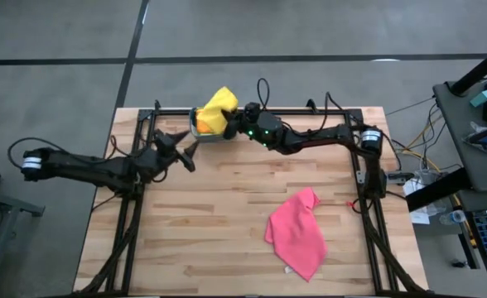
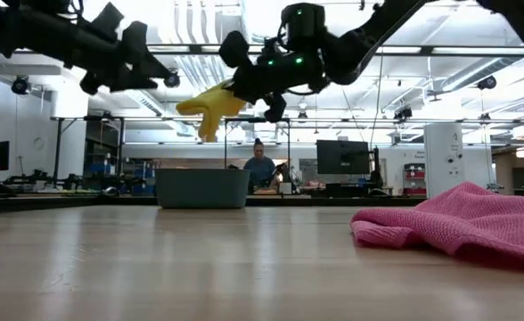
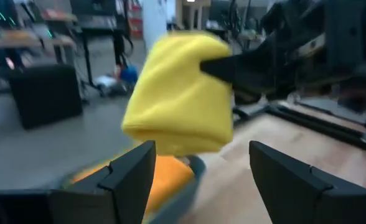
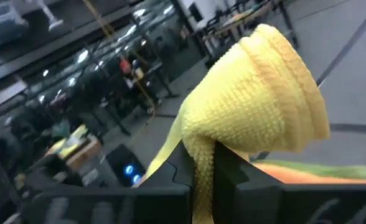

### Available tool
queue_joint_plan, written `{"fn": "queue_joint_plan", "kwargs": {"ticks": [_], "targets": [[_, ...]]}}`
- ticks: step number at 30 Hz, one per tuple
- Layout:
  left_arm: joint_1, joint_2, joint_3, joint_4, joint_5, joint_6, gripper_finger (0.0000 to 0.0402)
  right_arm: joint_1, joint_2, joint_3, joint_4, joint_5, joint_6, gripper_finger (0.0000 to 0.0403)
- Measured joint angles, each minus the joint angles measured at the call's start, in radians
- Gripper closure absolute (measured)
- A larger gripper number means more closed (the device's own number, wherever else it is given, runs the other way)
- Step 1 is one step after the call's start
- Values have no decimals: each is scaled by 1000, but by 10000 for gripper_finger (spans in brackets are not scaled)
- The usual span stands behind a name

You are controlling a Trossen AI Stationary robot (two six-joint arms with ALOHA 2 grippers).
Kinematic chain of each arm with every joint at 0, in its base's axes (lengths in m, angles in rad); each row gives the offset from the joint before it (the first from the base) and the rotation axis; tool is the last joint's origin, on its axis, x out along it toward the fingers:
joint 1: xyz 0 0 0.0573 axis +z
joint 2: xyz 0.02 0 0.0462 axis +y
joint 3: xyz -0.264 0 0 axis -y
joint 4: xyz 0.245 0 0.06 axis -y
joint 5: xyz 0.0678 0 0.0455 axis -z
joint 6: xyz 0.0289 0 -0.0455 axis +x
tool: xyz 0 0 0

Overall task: Fold microfiber towels
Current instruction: Put the yellow towel into the bin

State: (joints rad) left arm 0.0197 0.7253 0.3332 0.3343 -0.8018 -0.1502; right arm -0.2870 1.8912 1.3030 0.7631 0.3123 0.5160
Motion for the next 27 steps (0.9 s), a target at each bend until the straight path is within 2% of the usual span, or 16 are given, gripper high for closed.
{"fn": "queue_joint_plan", "kwargs": {"ticks": [4,10,18,27], "targets": [[16,-20,0,74,-15,116,158,-9,100,88,72,21,27,390],[18,-48,1,128,-22,242,158,-10,269,229,184,109,47,390],[19,-102,1,129,-23,270,158,-15,426,388,192,201,69,390],[19,-107,1,128,-22,289,158,-16,498,472,180,271,53,390]]}}
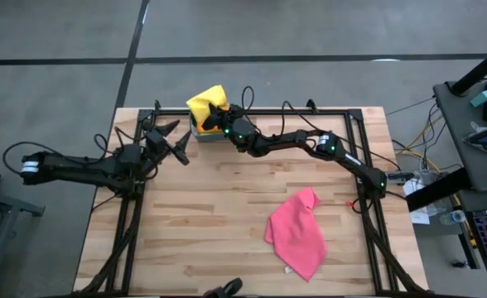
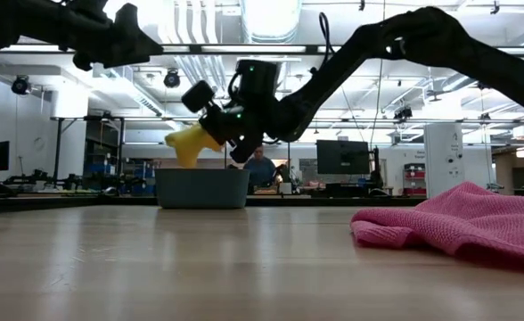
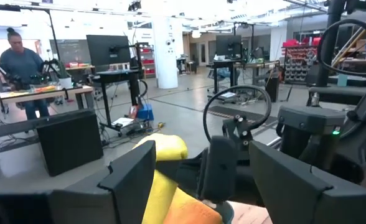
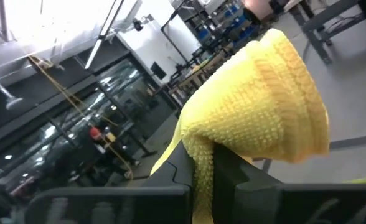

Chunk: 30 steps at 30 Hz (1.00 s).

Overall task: Fold microfiber towels
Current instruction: Put the yellow towel into the bin

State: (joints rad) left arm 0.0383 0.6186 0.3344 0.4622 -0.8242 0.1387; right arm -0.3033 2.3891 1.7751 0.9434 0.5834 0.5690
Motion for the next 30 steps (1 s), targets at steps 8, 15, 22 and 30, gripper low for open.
{"fn": "queue_joint_plan", "kwargs": {"ticks": [8,15,22,30], "targets": [[0,8,0,2,0,0,158,-1,4,-4,-65,22,11,390],[0,16,0,-1,1,0,158,6,3,35,-338,-51,14,389],[0,28,1,5,1,-1,158,26,3,53,-414,-56,-31,342],[0,35,1,2,1,-2,158,41,3,75,-420,-57,-88,265]]}}
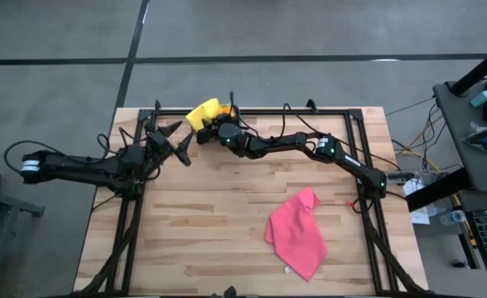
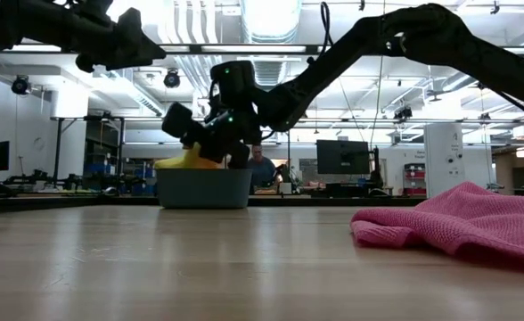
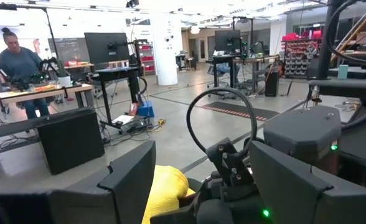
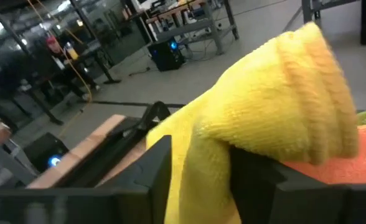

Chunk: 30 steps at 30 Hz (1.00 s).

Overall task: Fold microfiber towels
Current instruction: Put the yellow towel into the bin

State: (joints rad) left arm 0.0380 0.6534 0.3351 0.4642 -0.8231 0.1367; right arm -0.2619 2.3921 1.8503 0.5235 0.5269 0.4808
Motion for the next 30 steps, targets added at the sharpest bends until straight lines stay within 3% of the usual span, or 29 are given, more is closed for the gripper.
{"fn": "queue_joint_plan", "kwargs": {"ticks": [11,27,30], "targets": [[0,1,0,-1,-1,-2,158,5,-54,88,-335,-4,-56,219],[0,73,0,-2,1,-46,158,24,-64,507,-1380,-52,-281,218],[0,90,0,-2,15,-75,158,28,-114,487,-1482,-81,-349,218]]}}
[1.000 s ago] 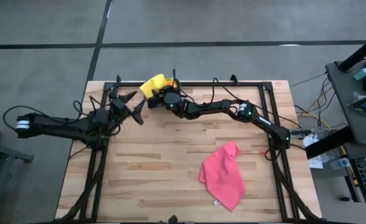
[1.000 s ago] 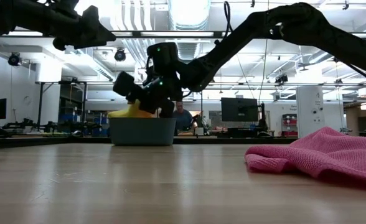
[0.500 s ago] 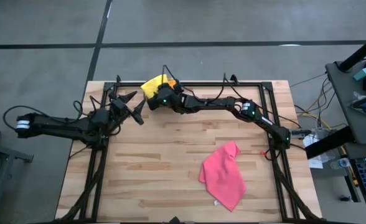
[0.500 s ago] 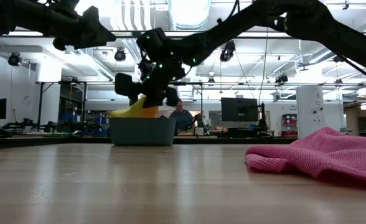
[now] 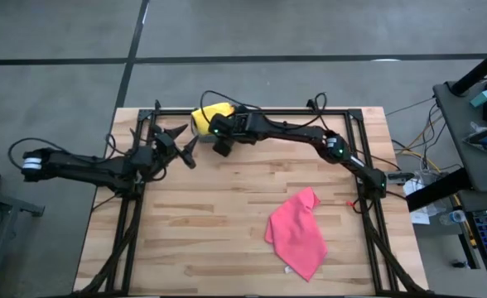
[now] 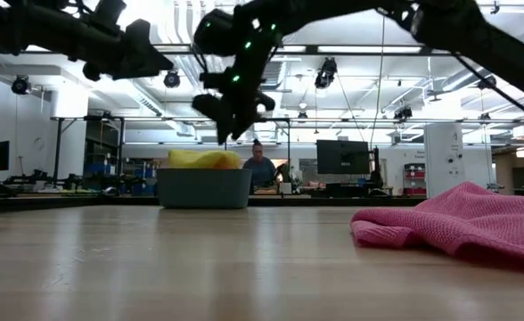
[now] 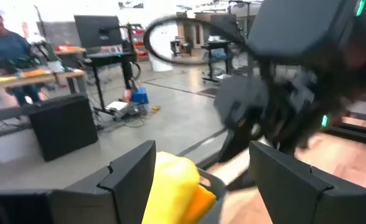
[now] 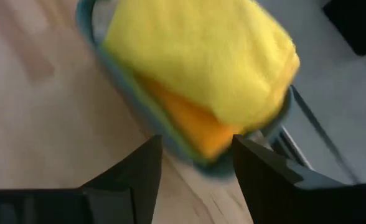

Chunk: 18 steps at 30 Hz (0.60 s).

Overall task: Fold microfiber towels
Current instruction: Put the yellow towel into the bin

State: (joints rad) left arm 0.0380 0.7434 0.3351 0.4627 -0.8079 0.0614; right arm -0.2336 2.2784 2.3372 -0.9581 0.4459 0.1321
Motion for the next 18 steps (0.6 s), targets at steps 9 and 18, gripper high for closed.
{"fn": "queue_joint_plan", "kwargs": {"ticks": [9,18], "targets": [[0,55,0,-3,115,-118,158,-1,-117,-3,-290,-72,-159,231],[0,113,9,-2,274,-162,158,-22,-212,-76,-270,-328,-314,245]]}}
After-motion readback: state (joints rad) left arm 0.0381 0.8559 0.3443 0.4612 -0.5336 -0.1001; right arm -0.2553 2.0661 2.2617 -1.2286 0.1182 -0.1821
